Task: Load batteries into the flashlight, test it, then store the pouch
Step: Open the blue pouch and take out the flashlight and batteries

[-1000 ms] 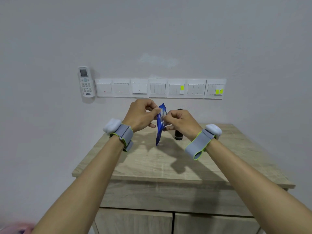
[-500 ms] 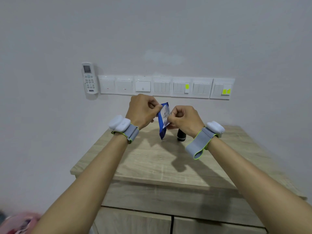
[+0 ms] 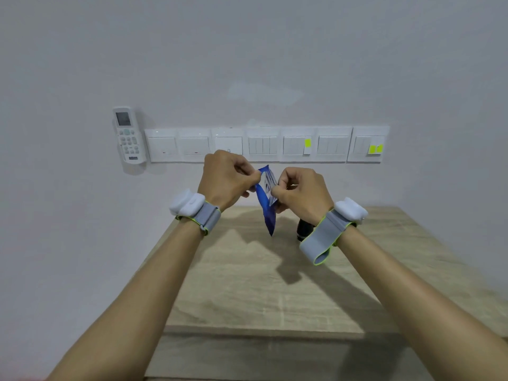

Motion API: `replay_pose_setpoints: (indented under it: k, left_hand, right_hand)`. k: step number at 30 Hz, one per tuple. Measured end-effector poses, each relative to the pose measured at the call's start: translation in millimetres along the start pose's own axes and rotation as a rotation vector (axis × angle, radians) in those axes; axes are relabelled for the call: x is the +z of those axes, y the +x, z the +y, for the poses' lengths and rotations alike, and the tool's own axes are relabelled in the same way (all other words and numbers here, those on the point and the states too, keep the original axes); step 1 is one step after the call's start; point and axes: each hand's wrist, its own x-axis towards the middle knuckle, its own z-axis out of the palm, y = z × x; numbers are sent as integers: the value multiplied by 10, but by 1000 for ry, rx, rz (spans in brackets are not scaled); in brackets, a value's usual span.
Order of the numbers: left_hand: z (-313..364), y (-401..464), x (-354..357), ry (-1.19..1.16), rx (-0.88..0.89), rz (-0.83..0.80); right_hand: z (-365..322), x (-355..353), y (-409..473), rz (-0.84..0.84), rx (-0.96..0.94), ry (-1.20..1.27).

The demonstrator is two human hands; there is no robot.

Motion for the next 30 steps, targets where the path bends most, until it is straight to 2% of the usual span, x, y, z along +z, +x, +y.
replay_pose_setpoints:
  k: [6,12,17,19,22,30]
  left_hand:
    - [-38,87,28,82,47,0]
    - [-50,99,-12,239,81,17]
    - [25,82,50,343,138,42]
    - [39,89,43,373,166,37]
    - [31,78,28,332,190,60]
    - [-139,23,72,111,231,151]
  right_hand:
    - [2,32,134,0,-78,-55]
    - [81,26,136,12,-196,-233]
    - [22,48,147,-144,-145,-544]
    - [-24,47,126,-151,-137,-566]
    - [-85,36,130,-146,-109,-548]
    - [-210,7,161,-296,-160,-508]
